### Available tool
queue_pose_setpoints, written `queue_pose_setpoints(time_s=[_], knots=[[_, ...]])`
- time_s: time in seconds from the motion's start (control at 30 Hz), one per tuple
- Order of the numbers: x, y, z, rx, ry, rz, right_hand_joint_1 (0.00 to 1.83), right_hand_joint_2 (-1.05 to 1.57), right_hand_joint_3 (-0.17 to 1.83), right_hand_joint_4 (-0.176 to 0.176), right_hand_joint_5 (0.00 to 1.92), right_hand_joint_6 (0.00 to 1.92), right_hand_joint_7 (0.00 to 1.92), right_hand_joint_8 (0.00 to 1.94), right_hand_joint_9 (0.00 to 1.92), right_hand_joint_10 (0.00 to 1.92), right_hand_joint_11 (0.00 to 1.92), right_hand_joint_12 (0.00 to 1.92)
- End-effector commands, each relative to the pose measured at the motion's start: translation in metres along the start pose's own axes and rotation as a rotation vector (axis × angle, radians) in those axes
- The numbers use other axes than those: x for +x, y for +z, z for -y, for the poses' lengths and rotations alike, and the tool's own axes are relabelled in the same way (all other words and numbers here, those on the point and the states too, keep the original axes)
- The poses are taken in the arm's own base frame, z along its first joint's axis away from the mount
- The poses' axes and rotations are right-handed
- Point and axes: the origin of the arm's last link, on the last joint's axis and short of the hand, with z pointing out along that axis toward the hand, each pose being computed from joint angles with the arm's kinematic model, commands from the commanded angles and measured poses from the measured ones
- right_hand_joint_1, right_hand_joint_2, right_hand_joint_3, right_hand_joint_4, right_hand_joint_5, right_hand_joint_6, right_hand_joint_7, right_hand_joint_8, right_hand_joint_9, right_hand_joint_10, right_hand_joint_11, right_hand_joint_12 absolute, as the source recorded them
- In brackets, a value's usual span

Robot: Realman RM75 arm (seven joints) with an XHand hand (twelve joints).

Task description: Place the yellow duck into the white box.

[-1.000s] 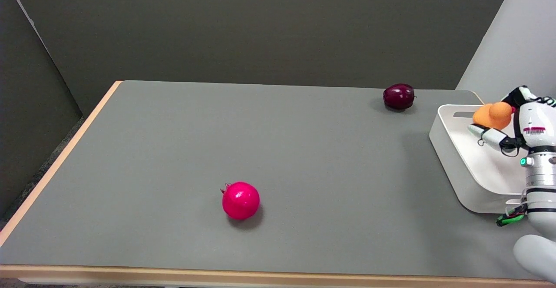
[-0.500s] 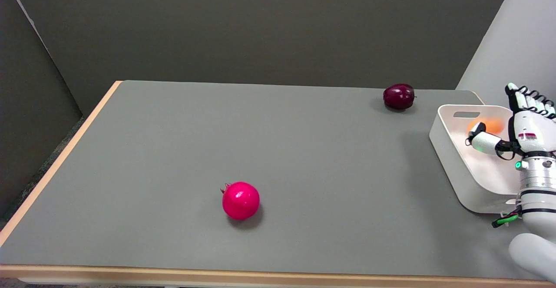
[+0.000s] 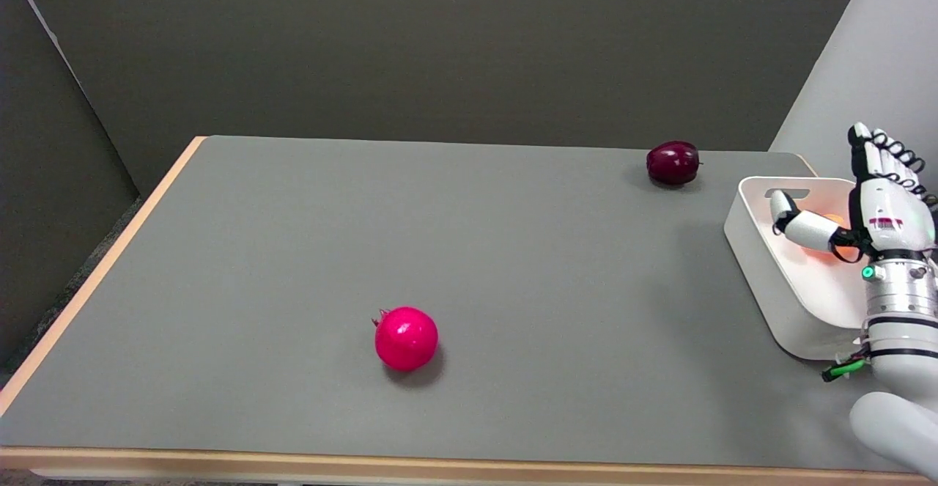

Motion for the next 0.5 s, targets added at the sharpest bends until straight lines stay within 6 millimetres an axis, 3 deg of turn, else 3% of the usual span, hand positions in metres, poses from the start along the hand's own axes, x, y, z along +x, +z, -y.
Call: queue_pose_setpoints(time_s=[0.03,0.13,0.27,0.37,0.43,0.5], knots=[[0.044,0.002,0.133,0.512,0.222,-0.168,0.50,0.58,0.87,0.003,0.03,0.07,0.00,0.00,0.00,0.00,0.00,0.00],[0.054,-0.002,0.179,0.678,0.245,-0.198,0.44,0.61,0.90,0.004,0.04,0.11,0.00,0.00,0.00,0.00,0.00,0.02],[0.059,-0.020,0.238,0.883,0.314,-0.187,0.39,0.63,0.89,0.009,0.03,0.21,0.00,0.01,0.00,0.05,0.00,0.24],[0.061,-0.034,0.264,0.959,0.369,-0.164,0.40,0.63,0.97,0.013,0.03,0.22,0.00,0.09,0.00,0.17,0.00,0.41],[0.058,-0.042,0.272,0.971,0.392,-0.142,0.39,0.63,0.97,0.017,0.03,0.23,0.00,0.10,0.00,0.21,0.00,0.44],[0.056,-0.051,0.280,0.970,0.423,-0.125,0.34,0.61,0.95,0.016,0.03,0.27,0.02,0.15,0.00,0.34,0.00,0.59]])
